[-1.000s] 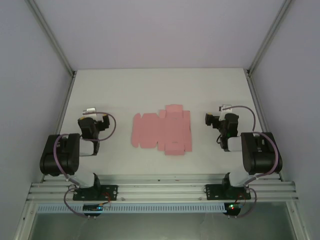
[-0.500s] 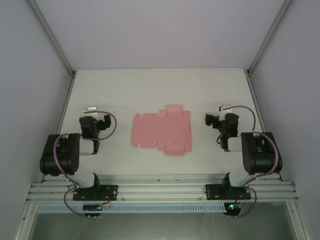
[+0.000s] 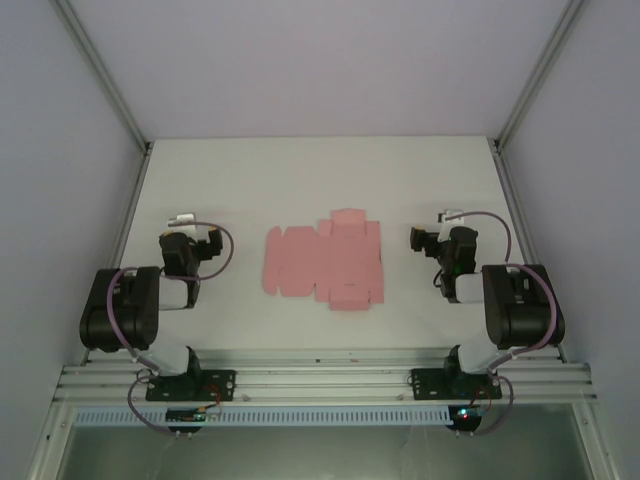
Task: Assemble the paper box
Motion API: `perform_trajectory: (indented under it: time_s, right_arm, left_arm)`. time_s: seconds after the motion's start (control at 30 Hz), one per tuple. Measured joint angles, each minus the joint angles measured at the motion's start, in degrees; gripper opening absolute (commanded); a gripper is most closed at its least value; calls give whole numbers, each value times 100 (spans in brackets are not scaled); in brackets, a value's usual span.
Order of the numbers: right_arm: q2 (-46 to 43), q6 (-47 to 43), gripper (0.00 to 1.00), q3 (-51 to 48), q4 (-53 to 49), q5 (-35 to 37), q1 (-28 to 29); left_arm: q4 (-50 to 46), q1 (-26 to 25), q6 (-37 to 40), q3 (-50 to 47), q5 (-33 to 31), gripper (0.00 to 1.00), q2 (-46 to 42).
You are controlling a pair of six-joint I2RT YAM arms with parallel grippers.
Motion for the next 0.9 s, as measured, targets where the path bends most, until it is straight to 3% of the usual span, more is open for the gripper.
perform_trajectory:
  time_s: [0.1,0.17,0.4,0.5,0.67,0.9]
  right_arm:
    - [-20,0,99,0,-52,0,0]
    - [-166,0,99,9,-282,7,0]
    - [-1141,199,98,1082,-2341,308,52]
    - [-1456,505,91,1805,-3523,393,254]
    - [-1593,1082,78,2605,-5289,321,1226]
    - [-868,1878,55,2909,-6382,-474,2400]
  left_arm:
    - [-195,-31,26,39,-7,100,-68]
    - [-852,-79,26,223,-11,100,-372]
    - [-2938,-232,-651,1331,96,100,-1685]
    - [-3834,-369,-1108,1580,424,100,-1937]
    - [-4743,-662,-1797,1569,1362,100,-2144]
    - [-5178,-1025,-2376,1589,2216,100,-1906]
